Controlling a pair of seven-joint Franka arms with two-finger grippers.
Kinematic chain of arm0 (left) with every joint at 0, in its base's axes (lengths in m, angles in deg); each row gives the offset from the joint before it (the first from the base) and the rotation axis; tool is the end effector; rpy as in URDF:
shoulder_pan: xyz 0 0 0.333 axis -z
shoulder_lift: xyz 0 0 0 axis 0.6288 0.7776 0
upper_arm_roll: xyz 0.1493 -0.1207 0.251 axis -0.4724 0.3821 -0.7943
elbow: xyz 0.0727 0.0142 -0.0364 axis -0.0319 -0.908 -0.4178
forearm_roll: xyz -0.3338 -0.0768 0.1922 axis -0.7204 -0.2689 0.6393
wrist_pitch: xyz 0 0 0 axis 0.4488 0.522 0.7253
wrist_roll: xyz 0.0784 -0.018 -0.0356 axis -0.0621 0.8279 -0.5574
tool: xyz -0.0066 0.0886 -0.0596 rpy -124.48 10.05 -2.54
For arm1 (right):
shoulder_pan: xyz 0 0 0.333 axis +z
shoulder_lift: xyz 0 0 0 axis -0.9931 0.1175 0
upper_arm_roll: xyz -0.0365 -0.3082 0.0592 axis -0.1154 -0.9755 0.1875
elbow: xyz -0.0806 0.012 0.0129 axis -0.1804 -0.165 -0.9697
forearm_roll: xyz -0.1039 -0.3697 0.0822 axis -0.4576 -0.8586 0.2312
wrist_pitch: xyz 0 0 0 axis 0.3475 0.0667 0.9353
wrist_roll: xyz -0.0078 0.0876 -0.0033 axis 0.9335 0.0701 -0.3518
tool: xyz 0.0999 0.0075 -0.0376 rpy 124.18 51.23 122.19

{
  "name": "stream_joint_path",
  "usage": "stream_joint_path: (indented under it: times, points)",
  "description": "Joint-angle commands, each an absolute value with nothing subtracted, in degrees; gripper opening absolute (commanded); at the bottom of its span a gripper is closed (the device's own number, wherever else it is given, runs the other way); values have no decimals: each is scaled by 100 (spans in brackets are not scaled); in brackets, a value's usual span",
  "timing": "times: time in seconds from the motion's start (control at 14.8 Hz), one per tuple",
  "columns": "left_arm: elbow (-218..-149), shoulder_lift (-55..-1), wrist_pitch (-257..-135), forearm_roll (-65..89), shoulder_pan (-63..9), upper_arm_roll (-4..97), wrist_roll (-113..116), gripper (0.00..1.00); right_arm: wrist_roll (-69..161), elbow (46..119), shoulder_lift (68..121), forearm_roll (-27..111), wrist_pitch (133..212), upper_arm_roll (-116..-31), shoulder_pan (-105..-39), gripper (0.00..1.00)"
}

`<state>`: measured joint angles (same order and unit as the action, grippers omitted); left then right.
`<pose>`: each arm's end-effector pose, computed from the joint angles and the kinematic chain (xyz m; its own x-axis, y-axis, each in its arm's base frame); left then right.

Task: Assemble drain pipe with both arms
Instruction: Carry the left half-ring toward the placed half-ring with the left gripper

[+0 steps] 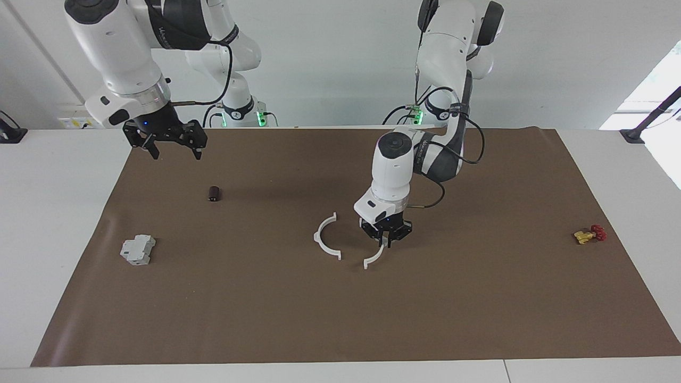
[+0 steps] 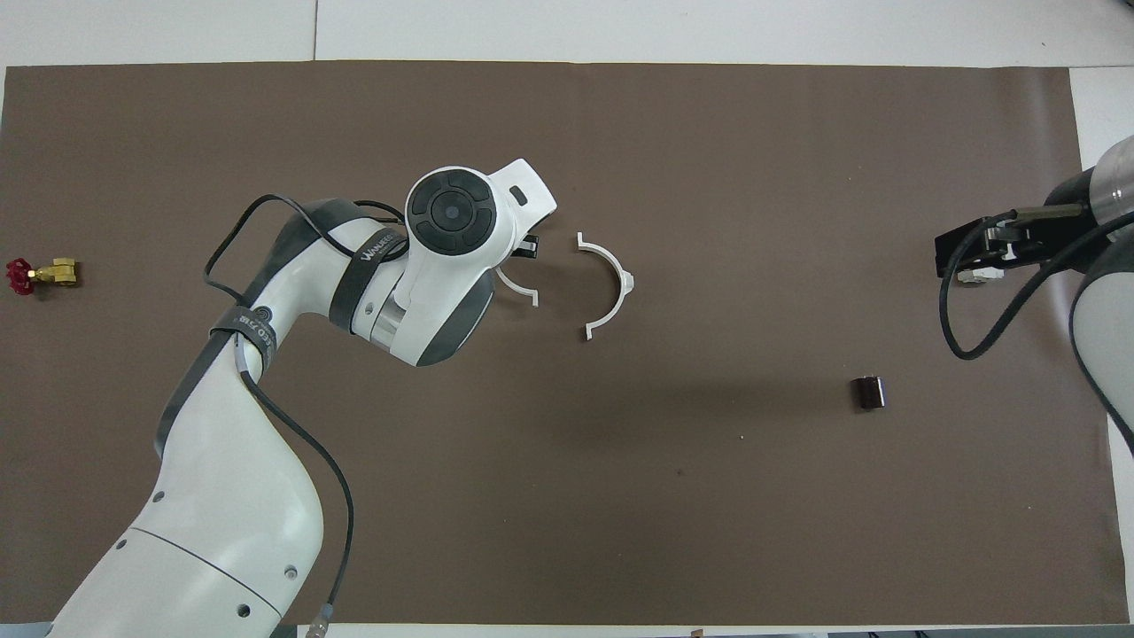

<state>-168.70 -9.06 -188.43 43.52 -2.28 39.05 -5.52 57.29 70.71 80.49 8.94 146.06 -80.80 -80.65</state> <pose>0.5831 -0.3735 0.3409 0.9549 -0.2427 0.1711 -0.2356 -0.9699 -0.0607 0.5606 0.0212 0.5990 0.9993 -0.0100 -0.0374 -0.0084 -0.9990 0.0433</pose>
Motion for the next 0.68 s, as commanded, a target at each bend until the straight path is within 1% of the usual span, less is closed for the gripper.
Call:
stream_joint_path:
  times: [0.0,0.61]
  points:
    - [-16810,-850,-18936,4508,-135,3844,-639,0,5583,7148,7990,831,14701,-8046,-8149,100]
    - [-17012,-867,-19060,4481,102,3844,-815,0,5443,7148,7990,840,14666,-8054,-8316,100]
